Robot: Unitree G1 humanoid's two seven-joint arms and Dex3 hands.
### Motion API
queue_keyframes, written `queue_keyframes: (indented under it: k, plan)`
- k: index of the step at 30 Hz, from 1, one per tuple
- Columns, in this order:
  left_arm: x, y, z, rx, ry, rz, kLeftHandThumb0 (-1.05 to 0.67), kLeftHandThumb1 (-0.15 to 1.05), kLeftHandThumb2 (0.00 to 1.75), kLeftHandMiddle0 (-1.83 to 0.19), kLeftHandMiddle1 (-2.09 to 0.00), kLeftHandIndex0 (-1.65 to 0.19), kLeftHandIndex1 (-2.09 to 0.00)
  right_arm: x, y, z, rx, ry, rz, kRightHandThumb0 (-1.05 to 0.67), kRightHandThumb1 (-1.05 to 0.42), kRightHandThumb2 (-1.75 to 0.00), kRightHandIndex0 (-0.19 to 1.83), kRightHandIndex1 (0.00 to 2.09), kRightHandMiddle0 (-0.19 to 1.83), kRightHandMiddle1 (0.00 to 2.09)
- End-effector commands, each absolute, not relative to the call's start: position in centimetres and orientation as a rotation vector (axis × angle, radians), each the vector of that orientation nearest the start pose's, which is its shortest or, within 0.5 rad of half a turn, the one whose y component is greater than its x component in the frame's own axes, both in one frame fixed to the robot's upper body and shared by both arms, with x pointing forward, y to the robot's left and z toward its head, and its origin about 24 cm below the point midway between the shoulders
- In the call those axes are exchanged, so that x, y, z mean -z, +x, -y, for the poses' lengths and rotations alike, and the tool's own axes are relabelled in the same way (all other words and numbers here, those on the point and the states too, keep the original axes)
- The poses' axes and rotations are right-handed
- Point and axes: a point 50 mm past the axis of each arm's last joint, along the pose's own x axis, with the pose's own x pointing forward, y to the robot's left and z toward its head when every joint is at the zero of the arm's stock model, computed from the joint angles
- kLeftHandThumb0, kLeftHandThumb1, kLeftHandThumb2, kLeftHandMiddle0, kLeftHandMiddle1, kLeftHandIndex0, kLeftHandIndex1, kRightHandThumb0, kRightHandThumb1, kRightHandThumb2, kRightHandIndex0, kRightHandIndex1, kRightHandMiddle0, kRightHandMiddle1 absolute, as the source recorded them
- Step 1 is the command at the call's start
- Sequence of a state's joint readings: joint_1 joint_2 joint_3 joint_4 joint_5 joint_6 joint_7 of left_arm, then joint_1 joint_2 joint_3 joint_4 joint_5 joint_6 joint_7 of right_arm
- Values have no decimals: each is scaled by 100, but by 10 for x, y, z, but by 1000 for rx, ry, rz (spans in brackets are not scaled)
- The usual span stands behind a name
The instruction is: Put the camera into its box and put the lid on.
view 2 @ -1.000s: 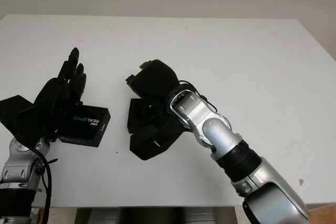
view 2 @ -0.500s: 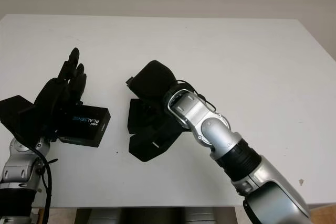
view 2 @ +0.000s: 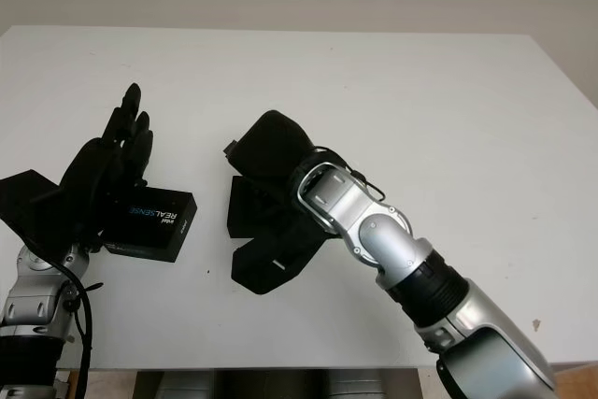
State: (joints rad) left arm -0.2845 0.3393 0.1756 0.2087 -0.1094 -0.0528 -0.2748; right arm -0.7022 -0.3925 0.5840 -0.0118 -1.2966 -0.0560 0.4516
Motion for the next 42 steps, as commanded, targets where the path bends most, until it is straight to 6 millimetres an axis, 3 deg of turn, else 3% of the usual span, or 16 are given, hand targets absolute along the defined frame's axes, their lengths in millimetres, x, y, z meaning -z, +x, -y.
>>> queue_keyframes:
  k: [1, 14, 16, 19, 20, 34, 38, 42]
  plan:
    - [-105, 304, -231, 120, 217, 157, -88, 105, 53, 19, 0, 19, 0, -151, 308, 44, -541, -1979, 544, -56, -93, -5, 70, 16, 50, 111]
    - [-104, 303, -231, 120, 227, 160, -87, 105, 54, 19, 0, 19, 0, -139, 318, 49, -529, -1916, 560, -55, -93, -6, 76, 23, 57, 119]
    - [-104, 303, -231, 120, 221, 165, -86, 105, 55, 19, 0, 19, 0, -139, 318, 50, -526, -1915, 565, -55, -93, -5, 71, 33, 55, 124]
    - [-105, 303, -231, 119, 226, 166, -86, 105, 54, 19, 0, 19, 0, -140, 317, 50, -529, -1906, 568, -55, -94, -6, 50, 71, 51, 129]
    - [-105, 304, -231, 117, 226, 166, -87, 105, 54, 19, 0, 19, 0, -141, 316, 51, -532, -1903, 570, -55, -94, -6, 48, 74, 50, 129]
    - [-107, 305, -229, 124, 208, 164, -88, 105, 53, 19, 0, 19, 0, -156, 307, 57, -549, -1810, 661, -50, -93, -5, 50, 73, 56, 125]
    - [-107, 306, -229, 122, 218, 166, -88, 105, 53, 19, 0, 19, 0, -163, 305, 60, -523, -1773, 689, -46, -92, -5, 43, 100, 59, 124]
    - [-108, 306, -228, 122, 220, 167, -88, 105, 53, 19, 0, 19, 0, -169, 305, 64, -493, -1688, 695, -46, -92, -5, 45, 102, 62, 124]
